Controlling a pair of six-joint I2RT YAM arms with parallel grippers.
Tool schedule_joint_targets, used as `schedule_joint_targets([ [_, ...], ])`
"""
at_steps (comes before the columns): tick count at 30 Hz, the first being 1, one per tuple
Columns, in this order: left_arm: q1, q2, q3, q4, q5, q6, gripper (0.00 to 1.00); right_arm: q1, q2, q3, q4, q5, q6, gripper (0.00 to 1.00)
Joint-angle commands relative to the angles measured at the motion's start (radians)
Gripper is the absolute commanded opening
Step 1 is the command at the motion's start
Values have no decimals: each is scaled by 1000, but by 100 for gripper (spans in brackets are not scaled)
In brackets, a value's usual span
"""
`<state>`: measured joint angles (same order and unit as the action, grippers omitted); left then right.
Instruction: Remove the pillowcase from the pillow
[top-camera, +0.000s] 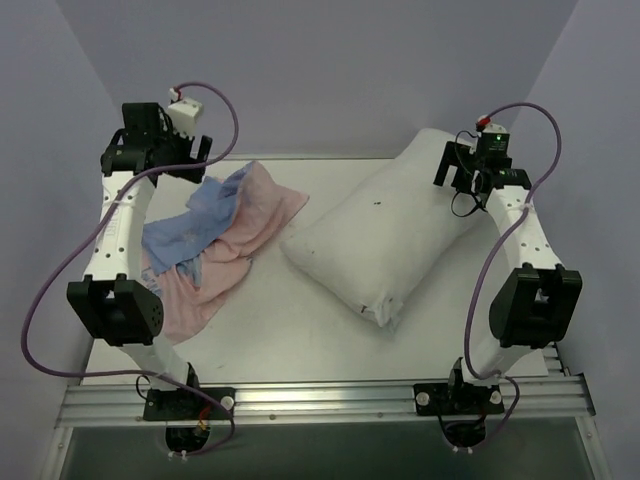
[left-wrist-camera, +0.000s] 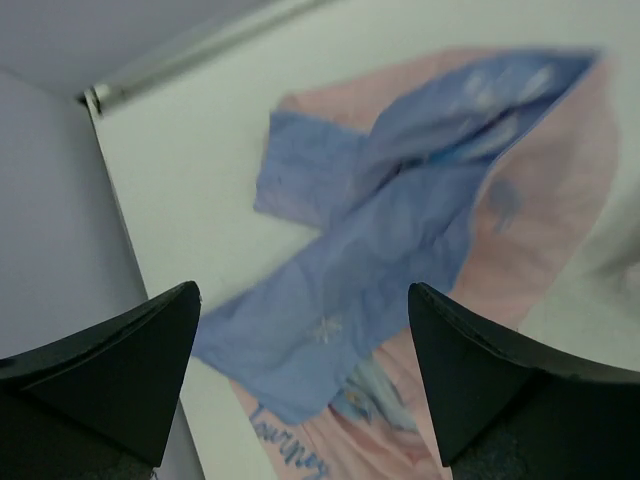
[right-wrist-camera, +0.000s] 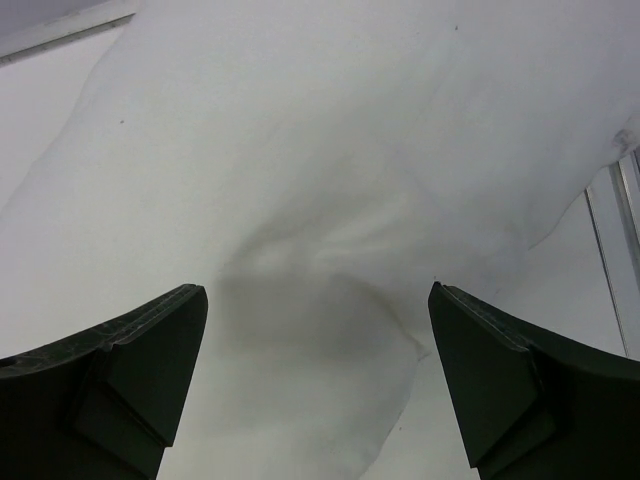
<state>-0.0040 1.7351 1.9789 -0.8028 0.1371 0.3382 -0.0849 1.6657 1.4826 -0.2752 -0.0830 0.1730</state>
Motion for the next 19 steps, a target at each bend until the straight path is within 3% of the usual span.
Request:
schedule_joint_targets([
  [1,77,-133,-183,-96,-54,27,94,19,-124,-17,-44,101,34,100],
  [6,166,-354,-579,-65,-88,70,94,68,-274,-154,-13,109,86,100],
  [12,194,-570,-918,-84,-108,102,94,79,-480,-398,44,45,138,100],
  [19,194,-755,-1118,-65,-109,84,94,109,-665,-588,67,46,140,100],
])
